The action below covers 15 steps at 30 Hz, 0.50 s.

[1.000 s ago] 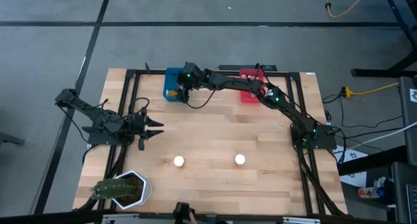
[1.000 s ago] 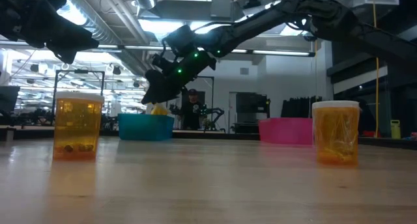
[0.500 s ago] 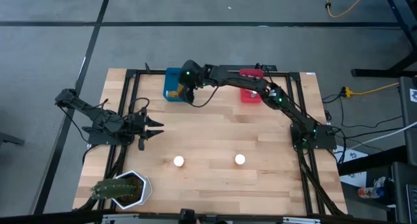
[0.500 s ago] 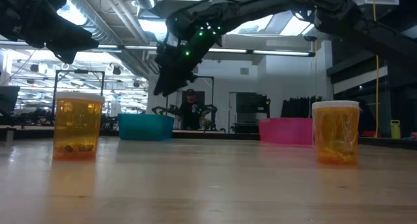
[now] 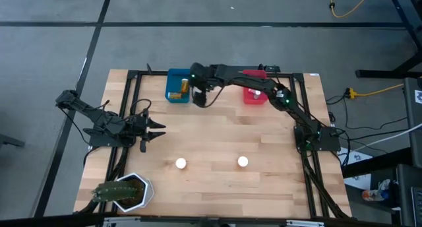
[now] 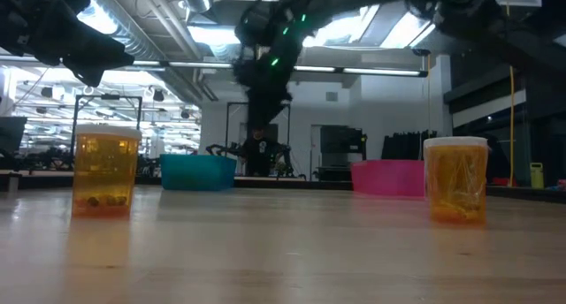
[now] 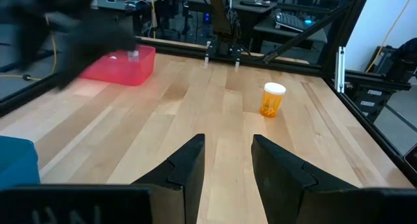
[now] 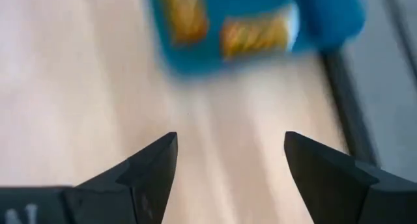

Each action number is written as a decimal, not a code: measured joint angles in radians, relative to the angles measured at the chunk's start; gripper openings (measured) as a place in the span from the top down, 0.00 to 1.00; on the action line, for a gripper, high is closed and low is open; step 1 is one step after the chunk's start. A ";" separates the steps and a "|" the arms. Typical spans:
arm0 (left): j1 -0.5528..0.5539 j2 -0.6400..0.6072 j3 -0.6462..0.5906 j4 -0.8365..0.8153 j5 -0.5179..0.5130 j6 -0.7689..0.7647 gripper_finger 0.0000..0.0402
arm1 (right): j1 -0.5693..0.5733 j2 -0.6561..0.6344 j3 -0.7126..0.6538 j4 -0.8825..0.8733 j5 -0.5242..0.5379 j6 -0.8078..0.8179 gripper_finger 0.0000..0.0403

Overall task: Pick and place medicine bottles into bin by pill shape (circle, oval)
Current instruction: Put the big orange pill bottle into the blue bin

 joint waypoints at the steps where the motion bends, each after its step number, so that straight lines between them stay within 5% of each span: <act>1: 0.000 0.000 0.000 0.000 0.000 0.000 0.70 | 0.007 -0.015 0.000 -0.071 0.001 0.001 0.30; 11: 0.000 0.000 0.000 0.004 0.000 -0.008 0.70 | 0.088 -0.081 -0.002 -0.595 0.011 0.053 0.30; 15: 0.000 0.000 0.000 0.004 0.000 -0.008 0.70 | 0.125 -0.150 -0.057 -0.582 -0.003 0.021 0.30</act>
